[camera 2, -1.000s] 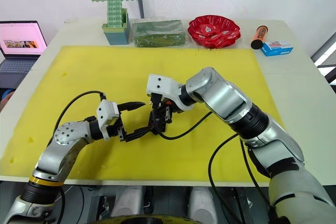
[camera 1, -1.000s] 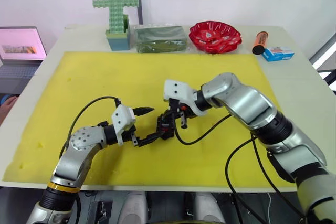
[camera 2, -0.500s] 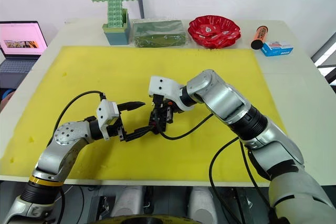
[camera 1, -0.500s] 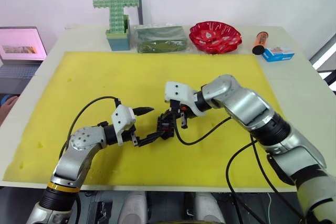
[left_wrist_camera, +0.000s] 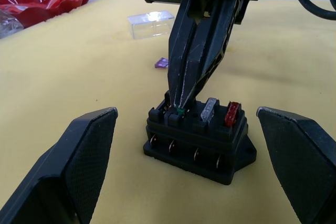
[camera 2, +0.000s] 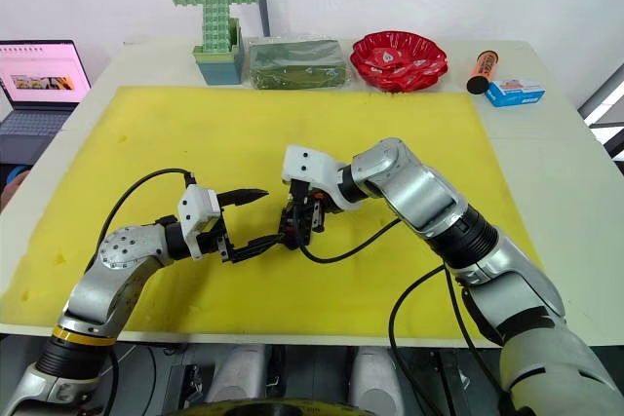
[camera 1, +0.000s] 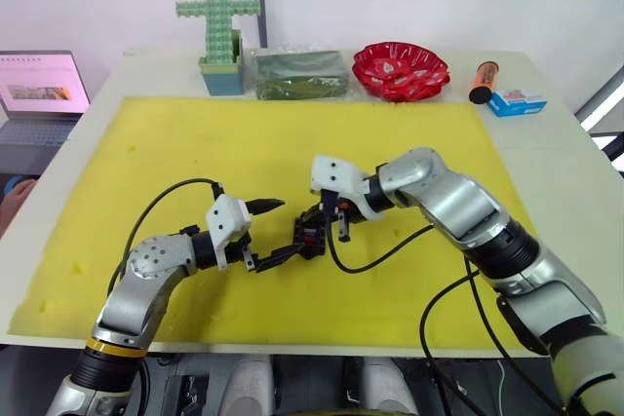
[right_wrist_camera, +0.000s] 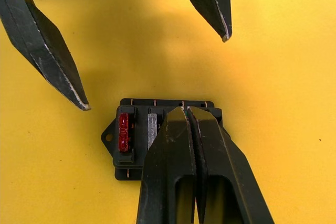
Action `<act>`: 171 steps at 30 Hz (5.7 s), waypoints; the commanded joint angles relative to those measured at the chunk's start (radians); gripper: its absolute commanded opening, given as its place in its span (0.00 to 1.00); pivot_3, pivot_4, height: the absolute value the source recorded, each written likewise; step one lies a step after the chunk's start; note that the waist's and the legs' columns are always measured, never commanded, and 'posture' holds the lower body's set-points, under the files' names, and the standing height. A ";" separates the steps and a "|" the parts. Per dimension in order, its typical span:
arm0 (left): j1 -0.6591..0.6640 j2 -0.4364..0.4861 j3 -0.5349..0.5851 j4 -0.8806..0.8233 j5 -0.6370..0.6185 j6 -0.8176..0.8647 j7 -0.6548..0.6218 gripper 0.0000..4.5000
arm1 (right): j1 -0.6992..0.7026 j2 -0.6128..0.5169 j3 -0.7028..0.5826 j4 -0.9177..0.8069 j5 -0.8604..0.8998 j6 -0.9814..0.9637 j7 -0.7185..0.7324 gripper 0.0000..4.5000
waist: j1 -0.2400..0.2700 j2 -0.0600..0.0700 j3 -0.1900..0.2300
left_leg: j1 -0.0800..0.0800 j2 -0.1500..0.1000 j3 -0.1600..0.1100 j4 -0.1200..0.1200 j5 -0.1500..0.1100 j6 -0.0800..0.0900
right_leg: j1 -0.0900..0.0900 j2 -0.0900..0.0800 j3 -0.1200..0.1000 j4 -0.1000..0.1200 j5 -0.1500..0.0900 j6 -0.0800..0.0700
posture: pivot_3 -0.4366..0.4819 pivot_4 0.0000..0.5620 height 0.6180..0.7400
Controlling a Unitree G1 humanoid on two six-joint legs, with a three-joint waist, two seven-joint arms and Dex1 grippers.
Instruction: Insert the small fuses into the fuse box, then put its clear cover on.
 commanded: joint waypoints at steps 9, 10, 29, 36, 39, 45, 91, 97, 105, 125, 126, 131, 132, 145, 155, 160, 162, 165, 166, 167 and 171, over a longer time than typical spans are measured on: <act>0.006 0.011 0.019 -0.040 -0.014 -0.005 -0.001 1.00 | -0.059 0.106 -0.296 -0.152 0.262 0.237 -0.047 0.01 | -0.003 0.001 0.001 | -0.008 0.000 0.000 0.000 0.000 0.000 | -0.004 0.000 0.000 0.002 0.001 0.000 | 0.48 0.27 1.00; 0.005 0.011 0.018 -0.039 -0.013 -0.006 -0.001 1.00 | -0.071 0.115 -0.318 -0.154 0.278 0.264 -0.065 0.01 | -0.003 0.001 0.001 | -0.008 0.000 0.000 0.000 0.000 0.000 | -0.004 0.000 0.000 0.003 0.001 0.000 | 0.48 0.27 1.00; 0.003 0.010 0.017 -0.039 -0.014 -0.016 -0.014 1.00 | 0.070 -0.151 -0.142 -0.316 0.065 -0.072 -0.048 0.45 | -0.007 0.001 0.001 | -0.009 0.001 0.001 -0.001 0.000 0.000 | -0.004 0.001 0.000 -0.002 0.000 0.001 | 0.48 0.27 1.00; 0.005 0.006 0.013 -0.044 -0.015 -0.015 -0.011 1.00 | 0.079 -0.154 -0.091 -0.345 -0.015 -0.057 -0.090 0.45 | -0.001 0.001 0.001 | -0.009 0.001 0.000 0.000 0.000 0.000 | -0.003 0.001 0.000 -0.003 0.000 0.000 | 0.48 0.27 1.00; 0.003 0.005 0.011 -0.044 -0.014 -0.013 -0.010 1.00 | 0.081 -0.137 -0.092 -0.339 -0.005 -0.043 -0.083 0.45 | -0.002 0.001 0.001 | -0.009 0.001 0.000 0.000 0.000 0.000 | -0.003 0.001 0.000 -0.003 0.000 0.000 | 0.48 0.27 1.00; 0.005 0.004 0.012 -0.042 -0.014 -0.013 -0.008 1.00 | 0.075 -0.113 -0.099 -0.333 -0.008 -0.015 -0.094 0.32 | -0.002 0.001 0.001 | -0.009 0.001 0.000 0.000 0.000 0.000 | -0.003 0.001 0.000 -0.003 0.000 0.001 | 0.48 0.27 1.00; -0.001 0.003 0.018 -0.037 -0.017 -0.013 -0.013 1.00 | 0.124 -0.039 -0.137 -0.292 0.034 0.044 -0.106 0.01 | -0.002 0.001 0.001 | -0.009 0.001 0.000 0.000 0.000 0.000 | -0.002 0.001 0.000 -0.002 0.001 0.001 | 0.48 0.27 1.00; -0.004 0.001 0.017 -0.035 -0.018 -0.014 -0.015 1.00 | 0.117 -0.026 -0.168 -0.291 0.067 0.092 -0.129 0.01 | -0.002 0.001 0.001 | -0.009 0.001 0.000 0.000 0.000 0.000 | -0.002 0.001 0.000 -0.002 0.001 0.001 | 0.48 0.27 1.00; -0.002 0.002 0.018 -0.039 -0.018 -0.014 -0.016 1.00 | 0.147 0.013 -0.177 -0.298 0.096 0.153 -0.197 0.01 | -0.001 0.001 0.001 | -0.009 0.001 0.000 0.001 0.000 0.000 | -0.002 0.001 0.000 -0.001 0.001 0.001 | 0.48 0.27 1.00; -0.001 0.005 0.016 -0.043 -0.015 -0.010 -0.019 1.00 | 0.161 -0.008 -0.184 -0.295 0.130 0.128 -0.224 0.01 | -0.002 0.001 0.001 | -0.009 0.000 0.000 0.001 0.000 0.000 | -0.002 0.001 0.000 -0.001 0.001 0.001 | 0.48 0.27 1.00; -0.001 0.005 0.016 -0.044 -0.015 -0.010 -0.019 1.00 | 0.161 -0.008 -0.184 -0.293 0.129 0.127 -0.225 0.01 | -0.002 0.001 0.001 | -0.009 0.000 0.000 0.001 0.000 0.000 | -0.002 0.001 0.000 -0.001 0.001 0.001 | 0.48 0.27 1.00; -0.001 0.007 0.018 -0.044 -0.015 -0.008 -0.017 1.00 | 0.168 -0.016 -0.179 -0.291 0.125 0.122 -0.227 0.01 | -0.002 0.001 0.001 | -0.009 0.000 0.000 0.001 0.000 0.000 | -0.002 0.001 0.000 -0.001 0.001 0.001 | 0.48 0.27 1.00; 0.001 0.007 0.018 -0.046 -0.015 -0.008 -0.017 1.00 | 0.168 -0.017 -0.179 -0.291 0.126 0.123 -0.227 0.01 | -0.002 0.001 0.001 | -0.009 0.000 0.000 0.001 0.000 0.000 | -0.002 0.001 0.000 -0.001 0.001 0.001 | 0.48 0.27 1.00; 0.003 0.010 0.019 -0.048 -0.018 -0.005 -0.016 1.00 | 0.178 -0.014 -0.162 -0.280 0.117 0.110 -0.232 0.01 | -0.002 0.001 0.001 | -0.009 0.000 0.000 0.001 0.000 0.000 | -0.002 0.001 0.000 -0.001 0.001 0.001 | 0.48 0.27 1.00; 0.012 0.014 0.021 -0.056 -0.020 -0.001 -0.011 1.00 | 0.184 -0.016 -0.153 -0.261 0.107 0.079 -0.226 0.01 | -0.002 0.001 0.001 | -0.009 0.000 0.000 0.001 0.000 0.000 | -0.002 0.001 0.000 -0.001 0.001 0.001 | 0.48 0.27 1.00; 0.012 0.015 0.022 -0.054 -0.019 -0.003 -0.011 1.00 | 0.168 -0.019 -0.168 -0.260 0.119 0.081 -0.212 0.01 | -0.002 0.001 0.001 | -0.009 0.000 0.000 0.001 0.000 0.000 | -0.002 0.001 0.000 -0.001 0.001 0.001 | 0.48 0.27 1.00; 0.010 0.014 0.021 -0.052 -0.019 -0.003 -0.011 1.00 | 0.163 -0.019 -0.174 -0.253 0.119 0.077 -0.208 0.01 | -0.002 0.001 0.001 | -0.009 0.000 0.000 0.001 0.000 0.000 | -0.002 0.001 0.000 -0.001 0.001 0.001 | 0.48 0.27 1.00; 0.008 0.013 0.020 -0.050 -0.019 -0.004 -0.011 1.00 | 0.156 -0.018 -0.179 -0.233 0.109 0.069 -0.212 0.01 | -0.002 0.001 0.001 | -0.008 0.000 0.000 0.001 0.000 0.000 | -0.002 0.001 0.000 -0.001 0.001 0.001 | 0.48 0.27 1.00; 0.008 0.013 0.020 -0.049 -0.018 -0.004 -0.012 1.00 | 0.158 -0.020 -0.176 -0.228 0.105 0.063 -0.211 0.01 | -0.002 0.001 0.001 | -0.008 0.000 0.000 0.001 0.000 0.000 | -0.002 0.001 0.000 -0.001 0.001 0.001 | 0.48 0.27 1.00; 0.008 0.014 0.020 -0.049 -0.018 -0.004 -0.012 1.00 | 0.159 -0.021 -0.175 -0.224 0.102 0.059 -0.210 0.01 | -0.002 0.001 0.001 | -0.008 0.000 0.000 0.001 0.000 0.000 | -0.002 0.001 0.000 -0.001 0.001 0.001 | 0.48 0.27 1.00; 0.008 0.014 0.020 -0.048 -0.018 -0.004 -0.012 1.00 | 0.162 -0.022 -0.172 -0.221 0.101 0.054 -0.207 0.01 | -0.002 0.001 0.001 | -0.008 0.000 0.000 0.001 0.000 0.000 | -0.002 0.001 0.000 -0.001 0.001 0.001 | 0.48 0.27 1.00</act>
